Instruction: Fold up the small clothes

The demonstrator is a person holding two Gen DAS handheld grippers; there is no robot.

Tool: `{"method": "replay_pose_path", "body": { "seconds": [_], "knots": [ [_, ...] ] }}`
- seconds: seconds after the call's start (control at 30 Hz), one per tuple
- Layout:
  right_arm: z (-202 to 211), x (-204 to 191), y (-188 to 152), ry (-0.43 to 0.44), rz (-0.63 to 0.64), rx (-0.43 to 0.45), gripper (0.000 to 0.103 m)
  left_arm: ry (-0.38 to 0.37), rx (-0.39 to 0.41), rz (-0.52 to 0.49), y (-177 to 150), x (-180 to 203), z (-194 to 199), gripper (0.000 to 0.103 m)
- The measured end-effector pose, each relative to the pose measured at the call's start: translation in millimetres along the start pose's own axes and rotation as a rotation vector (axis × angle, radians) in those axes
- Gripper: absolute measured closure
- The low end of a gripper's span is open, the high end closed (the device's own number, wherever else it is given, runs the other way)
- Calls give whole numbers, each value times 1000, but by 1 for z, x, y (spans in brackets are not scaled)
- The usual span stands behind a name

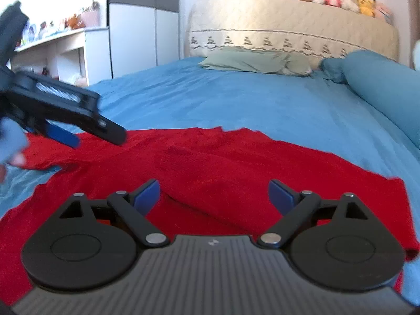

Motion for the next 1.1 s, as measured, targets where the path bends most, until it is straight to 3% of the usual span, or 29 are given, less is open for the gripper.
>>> {"method": "replay_pose_path", "body": {
  "seconds": [0.1,0.27,0.47,0.6,0.67,0.7,0.77,0.93,1.1],
  "knots": [
    [13,14,-12,-35,-24,-8,0,-21,5,24,-16,17,-15,3],
    [26,22,-30,-46,-48,-14,0,-63,-18,68,-41,27,-42,23],
    [25,24,-36,-50,-59,4,0,-69,36,65,-44,35,-50,32],
    [23,26,-36,-44,-78,15,0,-48,56,73,-37,36,-58,56],
    [23,27,-37,-45,-89,15,0,-23,66,96,-33,33,-61,70],
    [24,28,-37,-46,-92,16,0,-3,71,105,-32,31,-62,85],
    [25,29,-36,-44,-94,18,0,-7,68,121,-29,30,-62,96],
    [28,28,-32,-47,-79,22,0,-43,106,113,-16,35,-45,98],
    [33,25,-24,-64,-74,29,0,-43,251,110,12,22,-1,98]
  ]
}}
Point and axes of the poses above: each gripper's, at about its wrist camera, not at the fingertips, and z roughly against the way its jaws point, x to its right, y to its top, the point moved 5 cm from there along -z, roughly the way its jaws point, and after that the axes turned 8 degrees about z, right-handed, at the moved point
